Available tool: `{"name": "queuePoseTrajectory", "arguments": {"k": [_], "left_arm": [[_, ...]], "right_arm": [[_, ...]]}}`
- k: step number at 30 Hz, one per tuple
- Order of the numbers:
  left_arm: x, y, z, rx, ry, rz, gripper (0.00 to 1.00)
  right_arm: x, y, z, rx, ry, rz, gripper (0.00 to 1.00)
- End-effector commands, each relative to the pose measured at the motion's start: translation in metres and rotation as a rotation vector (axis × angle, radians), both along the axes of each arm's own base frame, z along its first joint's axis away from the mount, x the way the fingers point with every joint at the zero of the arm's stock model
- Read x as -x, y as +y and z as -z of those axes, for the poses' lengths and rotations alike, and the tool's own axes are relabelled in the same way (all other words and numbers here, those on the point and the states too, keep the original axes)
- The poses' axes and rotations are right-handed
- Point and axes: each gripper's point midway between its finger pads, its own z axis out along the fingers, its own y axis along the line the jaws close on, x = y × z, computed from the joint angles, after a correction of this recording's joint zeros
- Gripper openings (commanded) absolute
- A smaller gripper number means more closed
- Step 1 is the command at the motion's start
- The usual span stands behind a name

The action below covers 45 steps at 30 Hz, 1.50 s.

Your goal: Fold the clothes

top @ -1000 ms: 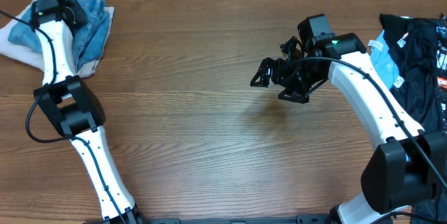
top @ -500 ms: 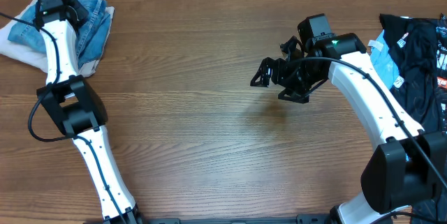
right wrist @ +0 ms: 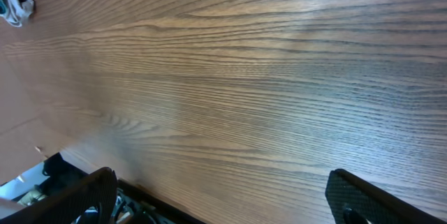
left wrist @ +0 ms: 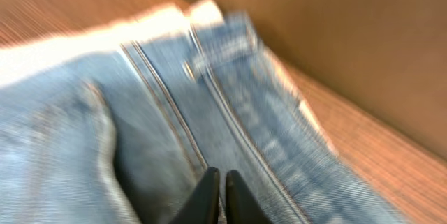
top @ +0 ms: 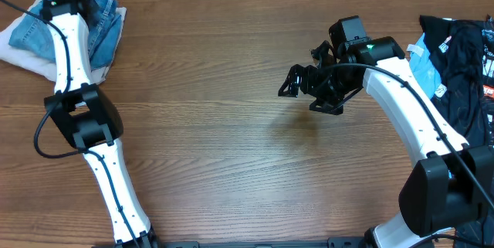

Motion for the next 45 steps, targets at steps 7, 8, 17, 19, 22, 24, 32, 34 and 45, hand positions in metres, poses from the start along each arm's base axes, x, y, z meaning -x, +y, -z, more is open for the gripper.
{"name": "queuePoseTrajectory", "arguments": {"k": [7,8,17,19,22,24,32,34,45], "left_arm": [[0.043,0.04,-0.048,-0.098,0.085,-0.038,0.13],[0.048,0.045,-0.044,-0.088,0.1,-0.05,0.09],[0.079,0.077,0.003,-0.013,0.21,-0.101,0.05],[0.082,0.076,0.023,0.024,0.239,-0.089,0.04],[0.081,0.074,0.044,0.068,0.258,-0.069,0.04],[0.08,0.073,0.054,0.079,0.265,-0.063,0.05],[0.077,0.072,0.057,0.076,0.26,-0.059,0.07],[0.075,0.072,0.048,0.071,0.246,-0.058,0.07],[0.075,0.027,-0.07,0.059,0.114,0.032,1.0]], "right_arm": [[-0.003,-0.001,-0.001,0.012,-0.017,-0.003,1.0],[-0.003,-0.001,-0.001,0.012,-0.017,-0.003,1.0],[-0.004,-0.002,-0.001,0.018,-0.02,-0.001,1.0],[-0.003,-0.002,-0.001,0.018,-0.02,-0.001,1.0],[-0.003,-0.002,-0.001,0.018,-0.02,-0.001,1.0],[-0.003,-0.002,-0.001,0.018,-0.017,-0.001,1.0],[-0.001,-0.003,0.0,0.02,-0.009,-0.001,1.0],[-0.001,-0.003,0.0,0.02,-0.008,-0.001,1.0],[-0.004,-0.002,-0.001,0.012,-0.017,0.008,1.0]]}}
